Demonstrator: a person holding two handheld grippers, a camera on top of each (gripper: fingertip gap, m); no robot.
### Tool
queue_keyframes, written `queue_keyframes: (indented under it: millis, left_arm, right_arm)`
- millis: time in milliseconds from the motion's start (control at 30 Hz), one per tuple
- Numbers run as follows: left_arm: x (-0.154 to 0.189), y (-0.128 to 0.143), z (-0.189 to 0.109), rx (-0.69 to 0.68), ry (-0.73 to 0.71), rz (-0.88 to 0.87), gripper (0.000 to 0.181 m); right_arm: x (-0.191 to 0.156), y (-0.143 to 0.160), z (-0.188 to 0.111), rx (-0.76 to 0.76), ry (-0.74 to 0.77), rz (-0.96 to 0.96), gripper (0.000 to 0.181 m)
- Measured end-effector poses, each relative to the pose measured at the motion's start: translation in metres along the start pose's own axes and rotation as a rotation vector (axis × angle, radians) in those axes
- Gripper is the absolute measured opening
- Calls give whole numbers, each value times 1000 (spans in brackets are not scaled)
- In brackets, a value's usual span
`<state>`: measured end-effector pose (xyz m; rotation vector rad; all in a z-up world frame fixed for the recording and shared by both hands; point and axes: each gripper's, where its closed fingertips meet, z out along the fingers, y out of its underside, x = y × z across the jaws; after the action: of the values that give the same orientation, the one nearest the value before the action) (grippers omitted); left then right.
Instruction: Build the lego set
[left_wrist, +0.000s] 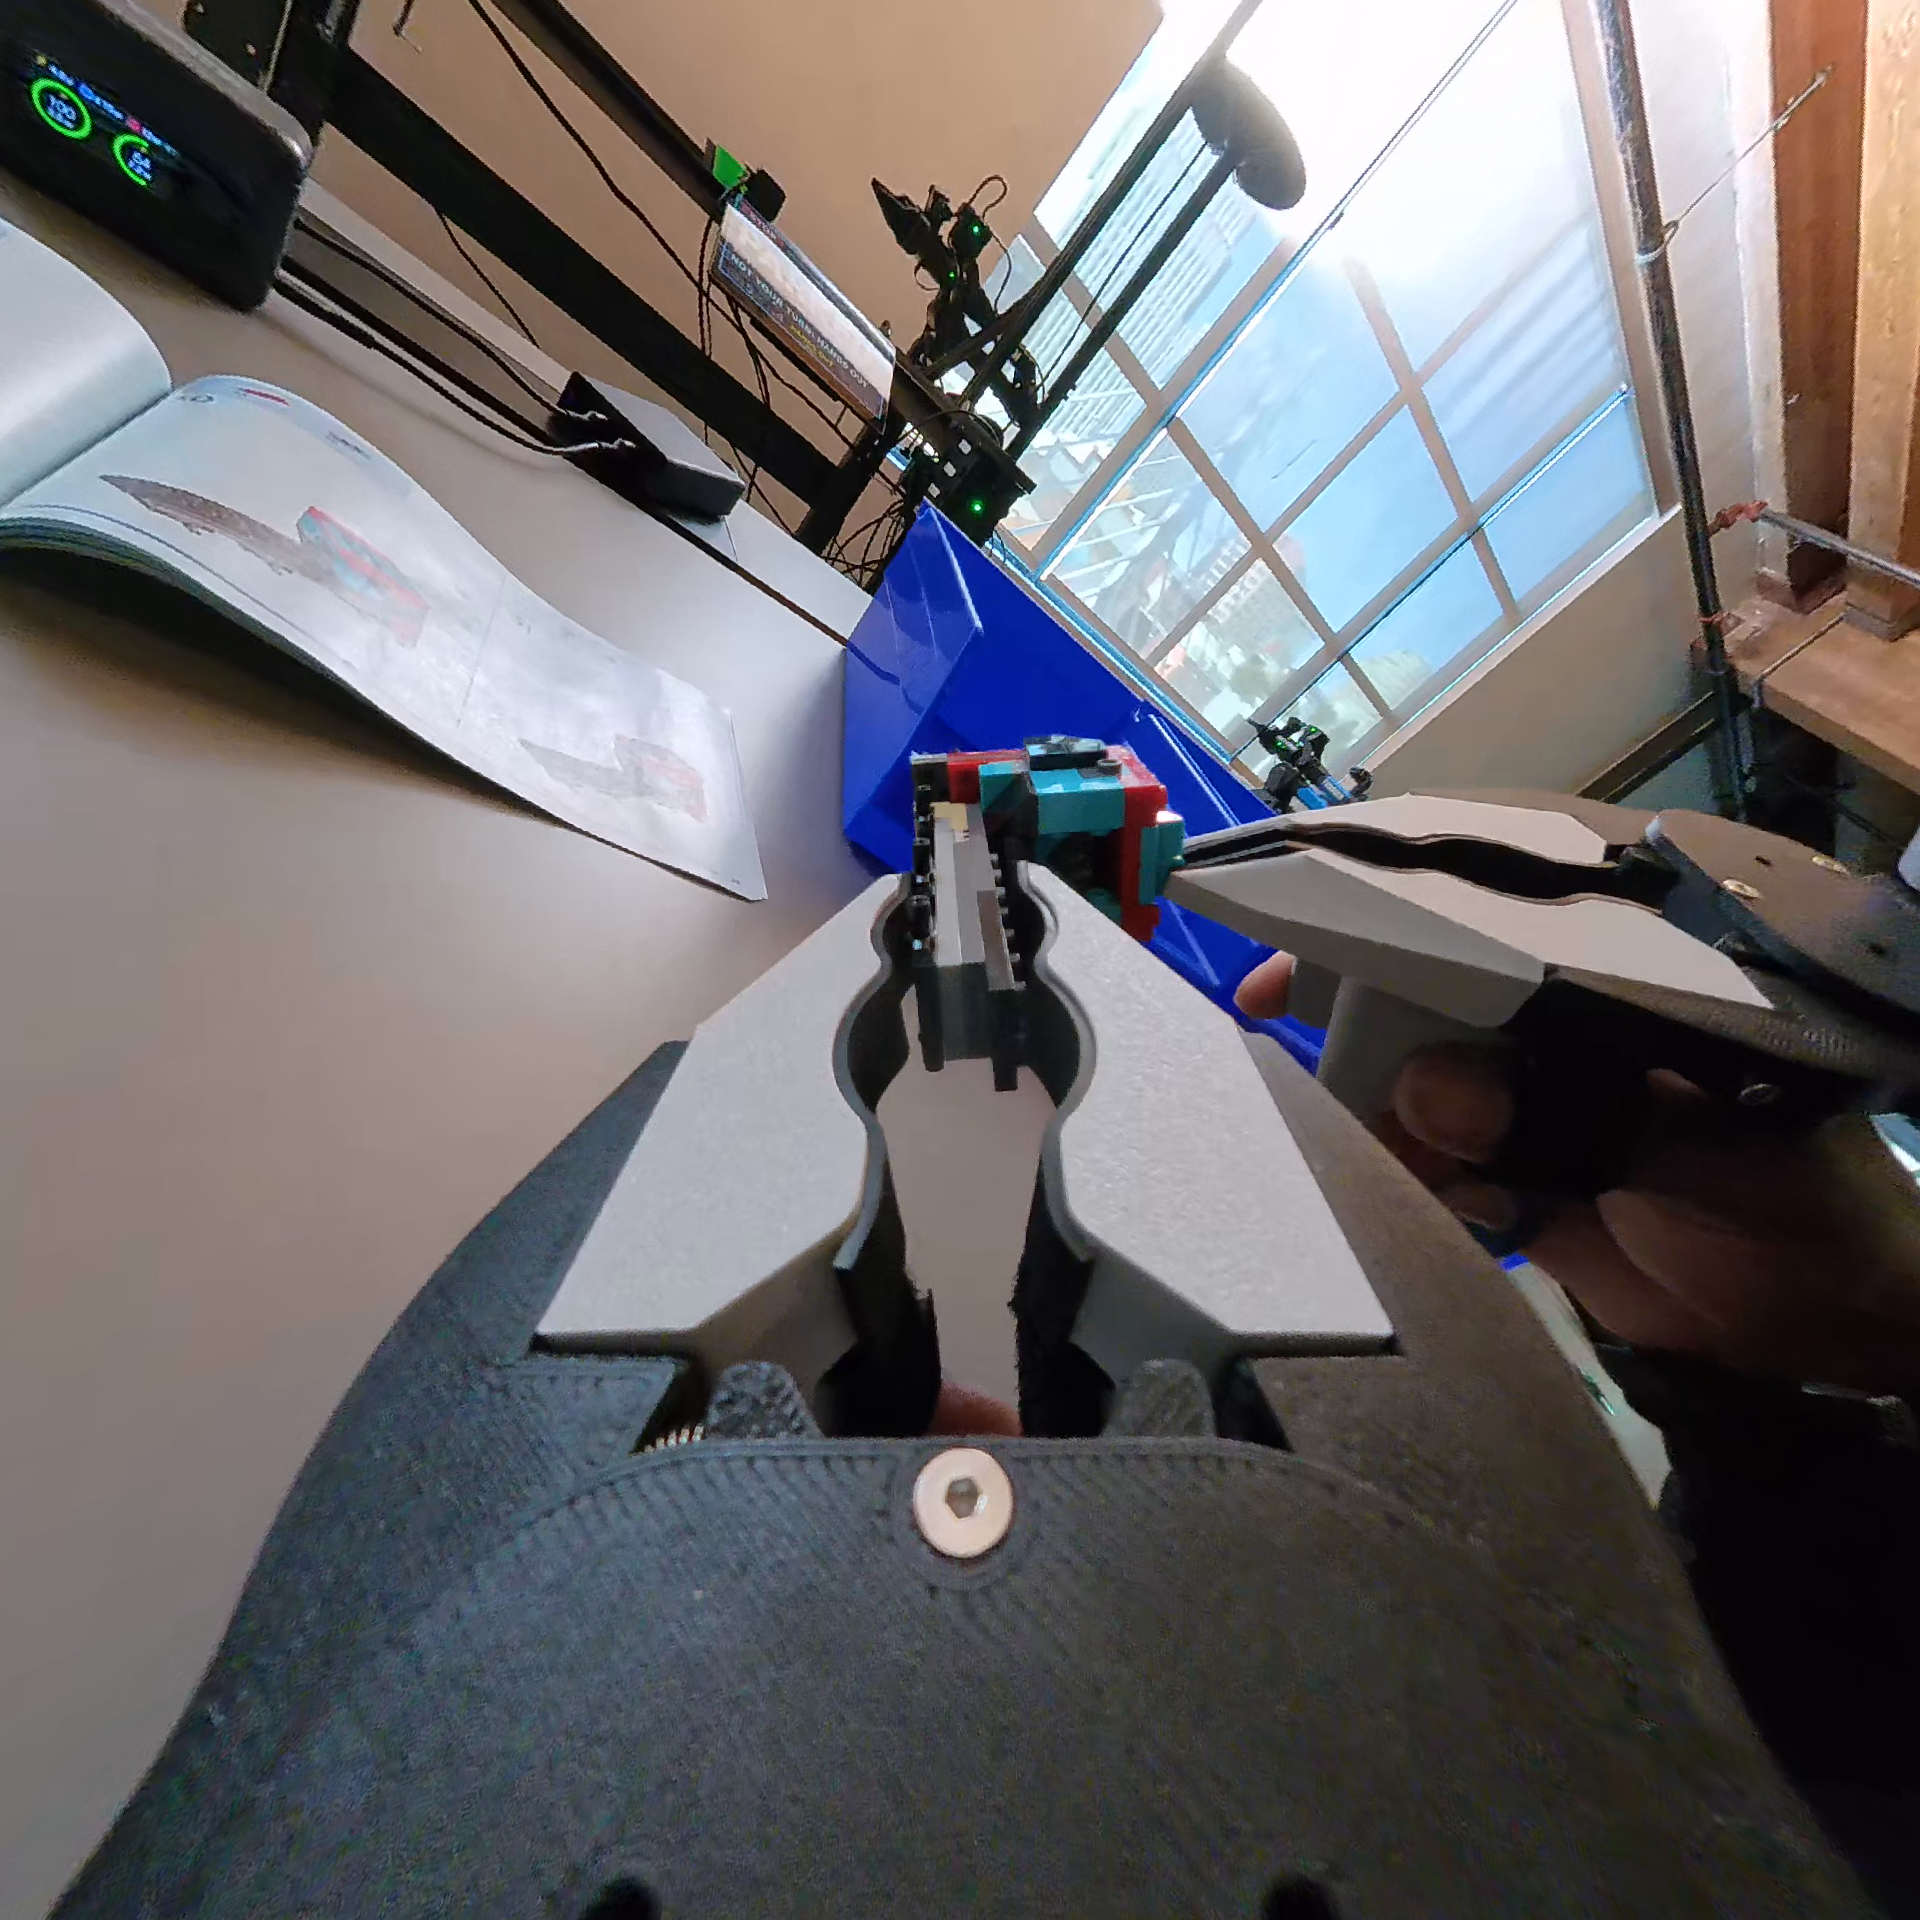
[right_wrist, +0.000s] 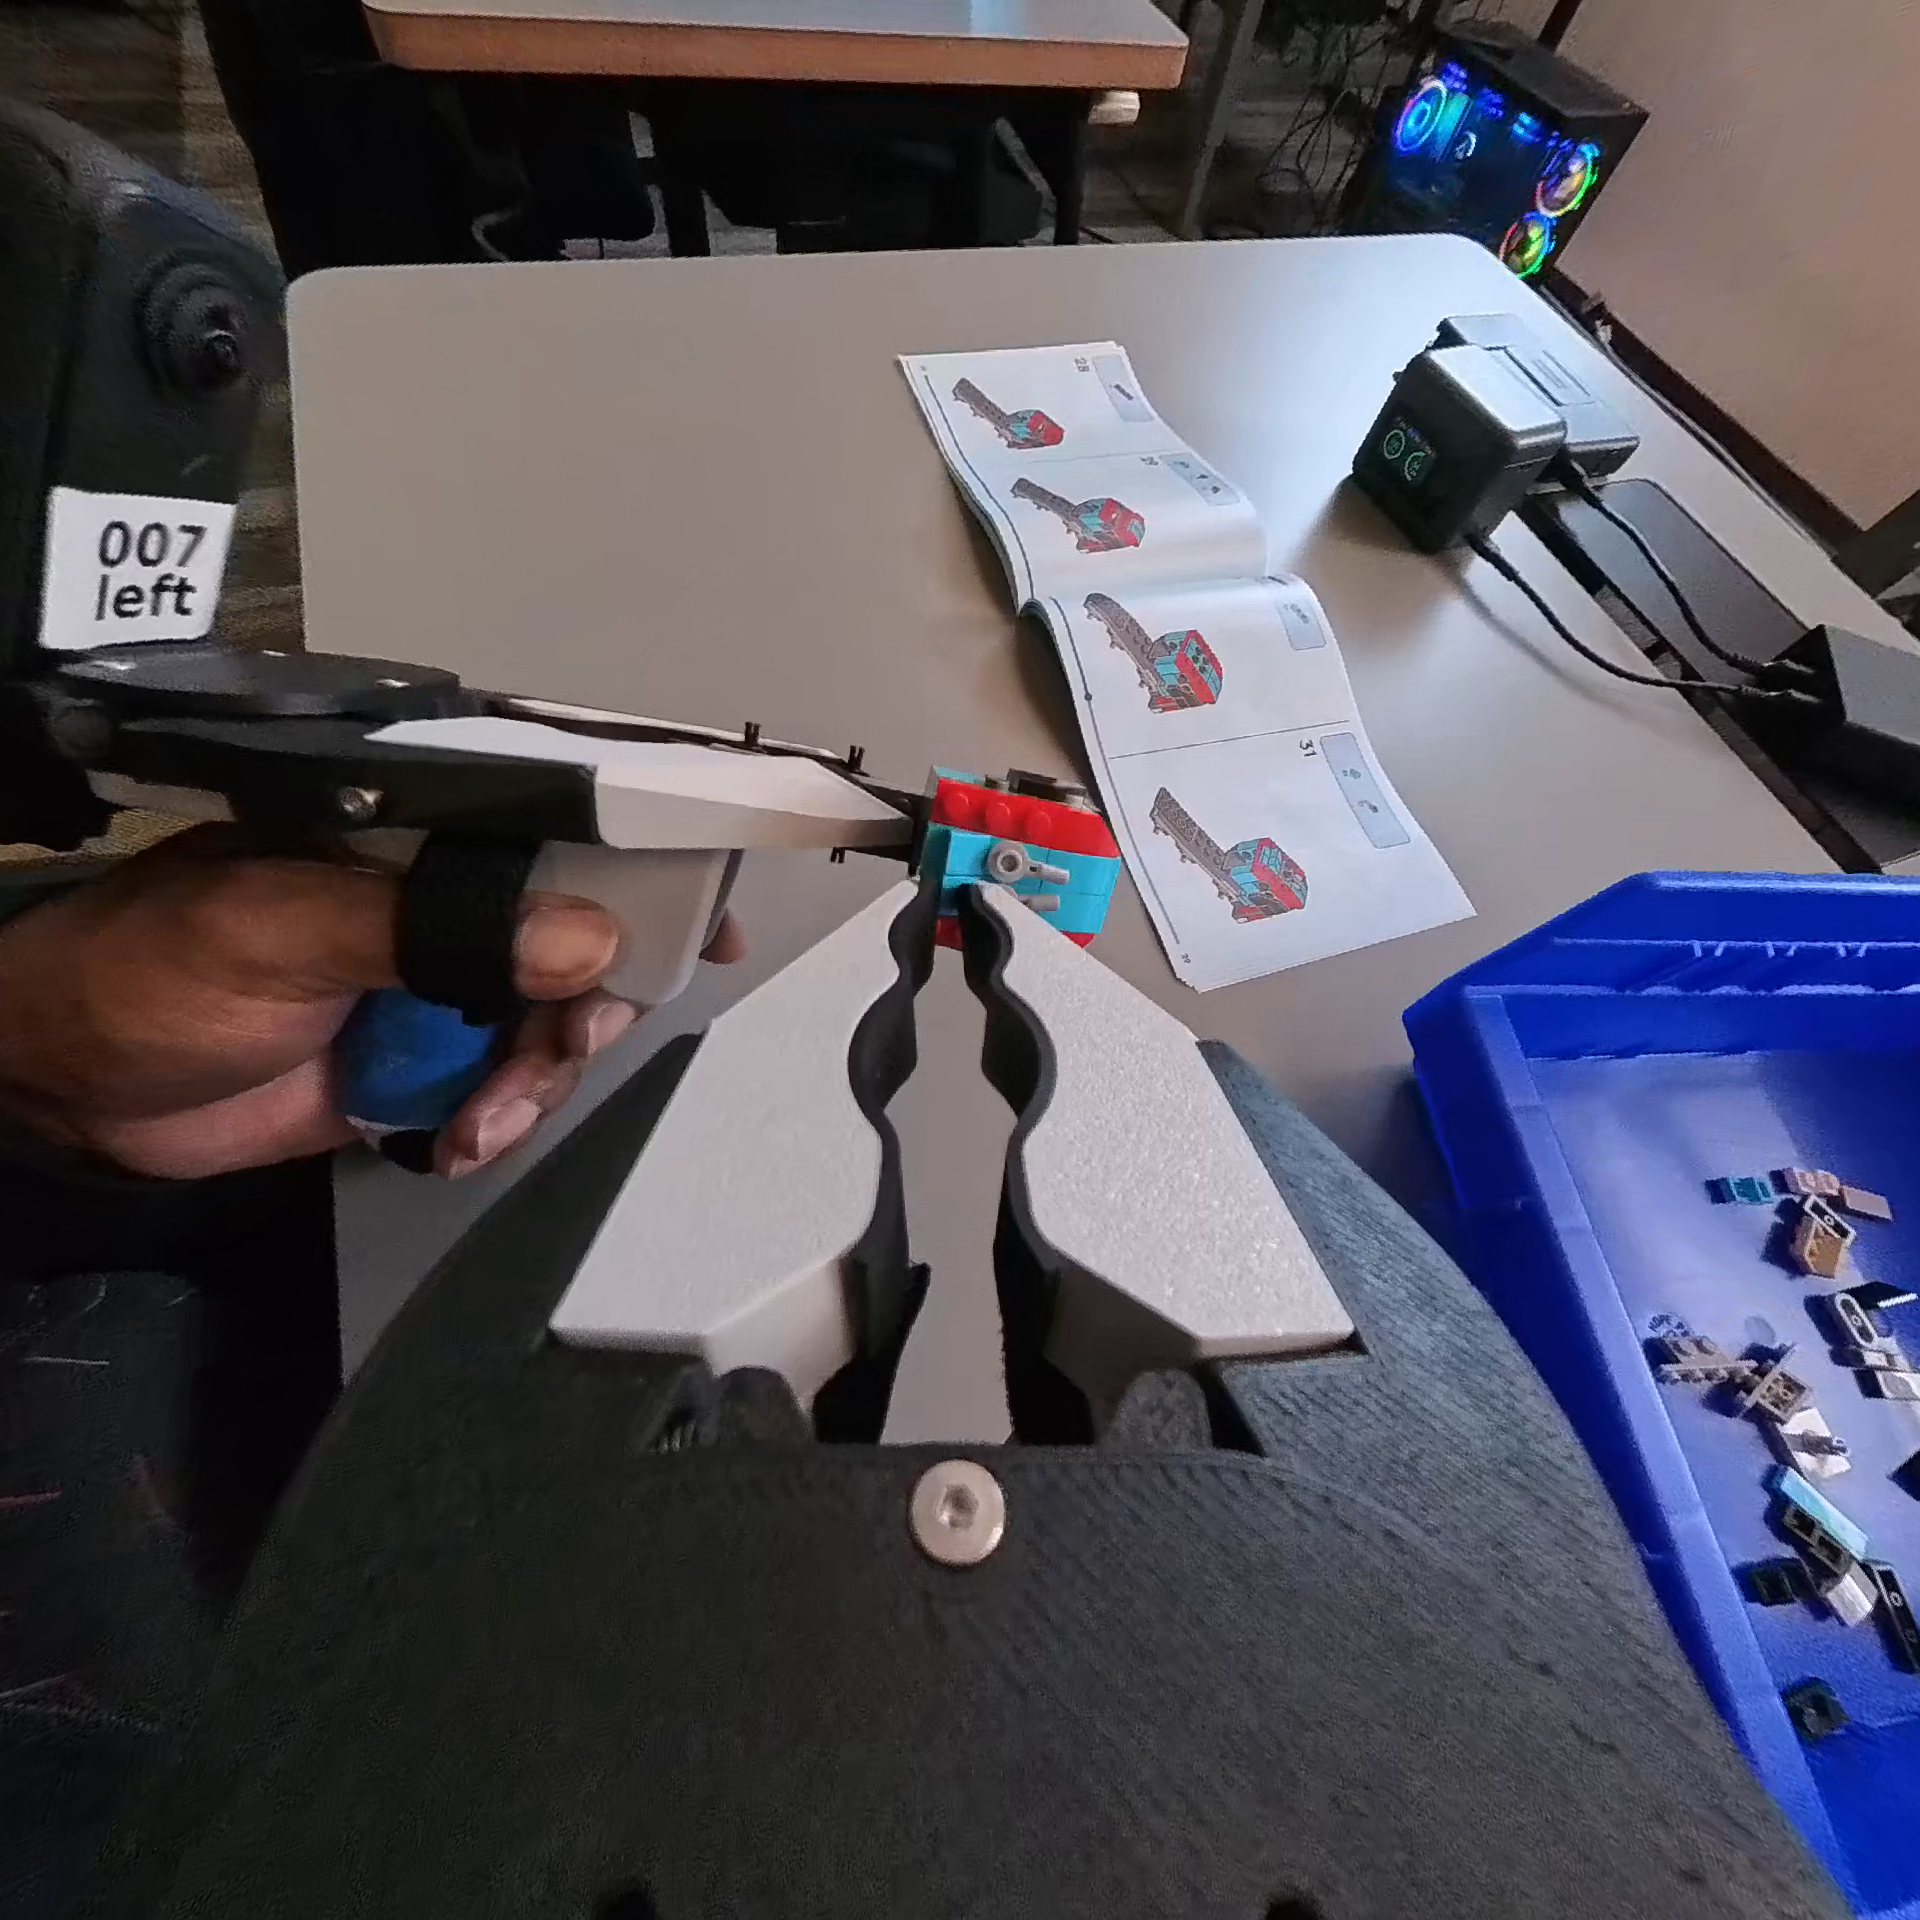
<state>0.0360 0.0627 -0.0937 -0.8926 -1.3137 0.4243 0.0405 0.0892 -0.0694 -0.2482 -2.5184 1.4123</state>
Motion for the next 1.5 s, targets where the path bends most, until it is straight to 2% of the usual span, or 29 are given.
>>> queue_keyframes:
  millis: [500,767,1067,1500]
  left_arm:
    - [-8,1,1,-4,-58,-11,16]
    - [-15,1,1,9,-91,-105,15]
    - [-14,11,4,-33,-94,-129,15]
    - [-14,18,7,-69,-104,-131,15]
  right_arm:
    - [3,4,8,-15,19,6,4]
    - [6,-5,0,104,62,50,11]
    - [5,13,8,25,71,83,9]
    - [7,21,2,21,81,130,9]
